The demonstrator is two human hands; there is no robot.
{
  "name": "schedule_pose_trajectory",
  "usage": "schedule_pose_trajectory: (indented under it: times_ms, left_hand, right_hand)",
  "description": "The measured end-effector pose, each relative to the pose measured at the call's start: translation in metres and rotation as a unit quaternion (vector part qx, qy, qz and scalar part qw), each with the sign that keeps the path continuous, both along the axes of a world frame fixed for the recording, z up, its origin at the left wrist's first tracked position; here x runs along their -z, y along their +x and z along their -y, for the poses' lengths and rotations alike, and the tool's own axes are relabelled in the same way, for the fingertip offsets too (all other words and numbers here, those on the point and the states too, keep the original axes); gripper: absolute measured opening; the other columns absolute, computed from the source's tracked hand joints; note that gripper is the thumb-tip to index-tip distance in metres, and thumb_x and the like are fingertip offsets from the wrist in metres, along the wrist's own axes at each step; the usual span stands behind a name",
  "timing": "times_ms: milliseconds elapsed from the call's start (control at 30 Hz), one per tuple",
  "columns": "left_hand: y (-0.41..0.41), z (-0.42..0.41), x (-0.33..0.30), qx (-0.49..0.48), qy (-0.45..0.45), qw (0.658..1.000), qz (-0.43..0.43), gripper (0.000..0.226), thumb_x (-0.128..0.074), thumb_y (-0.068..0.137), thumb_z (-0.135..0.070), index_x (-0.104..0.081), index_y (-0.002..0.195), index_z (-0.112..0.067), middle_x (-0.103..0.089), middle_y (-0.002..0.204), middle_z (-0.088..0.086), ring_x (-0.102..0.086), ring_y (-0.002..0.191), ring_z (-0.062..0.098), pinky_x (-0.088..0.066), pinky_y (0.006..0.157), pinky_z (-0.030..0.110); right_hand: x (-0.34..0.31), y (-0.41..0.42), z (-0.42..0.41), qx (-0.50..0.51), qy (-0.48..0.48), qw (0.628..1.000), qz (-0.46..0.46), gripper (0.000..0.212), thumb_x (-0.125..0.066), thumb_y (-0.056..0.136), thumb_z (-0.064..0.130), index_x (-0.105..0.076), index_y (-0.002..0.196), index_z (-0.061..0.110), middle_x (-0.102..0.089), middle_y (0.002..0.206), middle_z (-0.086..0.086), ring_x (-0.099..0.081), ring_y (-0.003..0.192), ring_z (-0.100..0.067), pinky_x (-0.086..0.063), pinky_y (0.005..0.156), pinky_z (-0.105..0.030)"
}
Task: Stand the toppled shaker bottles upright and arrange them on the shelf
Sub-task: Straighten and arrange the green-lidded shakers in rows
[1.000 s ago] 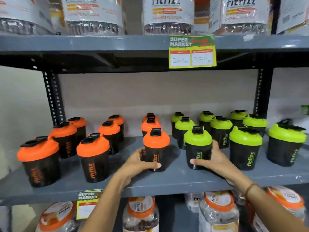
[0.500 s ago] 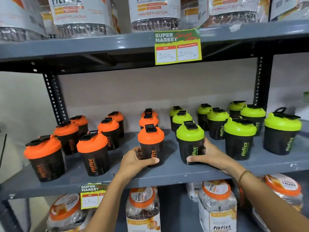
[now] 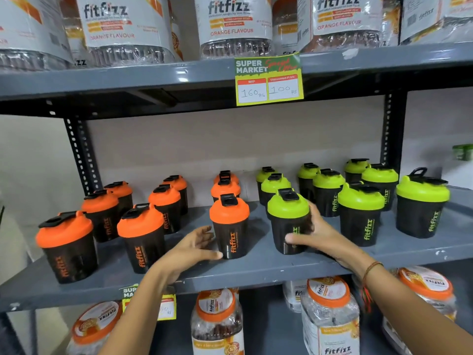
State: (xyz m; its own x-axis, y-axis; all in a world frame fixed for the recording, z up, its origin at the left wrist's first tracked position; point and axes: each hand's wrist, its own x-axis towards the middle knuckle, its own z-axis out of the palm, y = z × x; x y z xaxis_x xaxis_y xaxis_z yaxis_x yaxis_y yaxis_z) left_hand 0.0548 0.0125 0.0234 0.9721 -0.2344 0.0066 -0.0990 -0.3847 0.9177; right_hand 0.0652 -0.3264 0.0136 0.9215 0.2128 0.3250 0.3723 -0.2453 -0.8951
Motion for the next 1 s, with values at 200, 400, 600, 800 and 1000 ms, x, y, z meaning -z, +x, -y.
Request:
schedule_pose_trajectory:
  times_ms: [200, 400, 600, 800, 1000]
  left_hand:
    - [0.001, 0.008, 0.024, -0.134, 0.321, 0.915, 0.205, 0.040, -0.042, 0.092, -0.026, -0.051, 0.131, -0.027, -0.059, 0.136, 0.003, -0.055, 0.123, 0.027, -0.045, 0.102, 0.044]
    - [0.004, 0.008, 0.026, -0.136, 0.360, 0.898, 0.214, 0.039, -0.037, 0.090, -0.035, -0.053, 0.125, -0.031, -0.061, 0.132, 0.001, -0.057, 0.118, 0.027, -0.049, 0.094, 0.044]
    - [0.006, 0.008, 0.026, -0.144, 0.360, 0.897, 0.214, 0.037, -0.037, 0.088, -0.037, -0.055, 0.119, -0.031, -0.064, 0.128, 0.000, -0.059, 0.114, 0.025, -0.051, 0.092, 0.044]
    - [0.006, 0.008, 0.027, -0.151, 0.357, 0.895, 0.220, 0.042, -0.036, 0.086, -0.040, -0.054, 0.123, -0.031, -0.063, 0.129, -0.001, -0.058, 0.116, 0.028, -0.050, 0.090, 0.043]
    - [0.005, 0.008, 0.026, -0.151, 0.351, 0.899, 0.215, 0.043, -0.037, 0.086, -0.041, -0.053, 0.125, -0.032, -0.063, 0.130, -0.002, -0.058, 0.116, 0.026, -0.051, 0.091, 0.043]
  right_hand:
    - [-0.059, 0.015, -0.010, 0.096, 0.251, 0.958, 0.099, 0.051, -0.068, 0.078, 0.059, -0.063, 0.122, 0.034, -0.065, 0.125, 0.012, -0.059, 0.121, -0.005, -0.048, 0.094, -0.022]
    - [-0.122, 0.084, -0.022, 0.252, -0.049, 0.962, 0.093, 0.049, -0.082, 0.077, 0.038, -0.068, 0.120, 0.020, -0.065, 0.127, -0.005, -0.061, 0.115, -0.023, -0.049, 0.098, -0.037]
    - [-0.108, 0.127, -0.029, 0.212, -0.287, 0.934, -0.001, 0.088, -0.078, 0.066, 0.068, -0.053, 0.127, 0.010, -0.058, 0.124, -0.009, -0.057, 0.115, -0.026, -0.043, 0.088, -0.030]
    - [-0.093, 0.140, -0.025, 0.178, -0.201, 0.963, -0.023, 0.090, -0.089, 0.066, 0.044, -0.047, 0.140, 0.010, -0.058, 0.133, -0.011, -0.059, 0.114, -0.025, -0.048, 0.088, -0.030]
    - [-0.097, 0.139, -0.026, 0.100, -0.154, 0.981, -0.064, 0.078, -0.085, 0.075, 0.021, -0.045, 0.142, 0.013, -0.060, 0.111, -0.001, -0.062, 0.094, -0.012, -0.050, 0.065, -0.019]
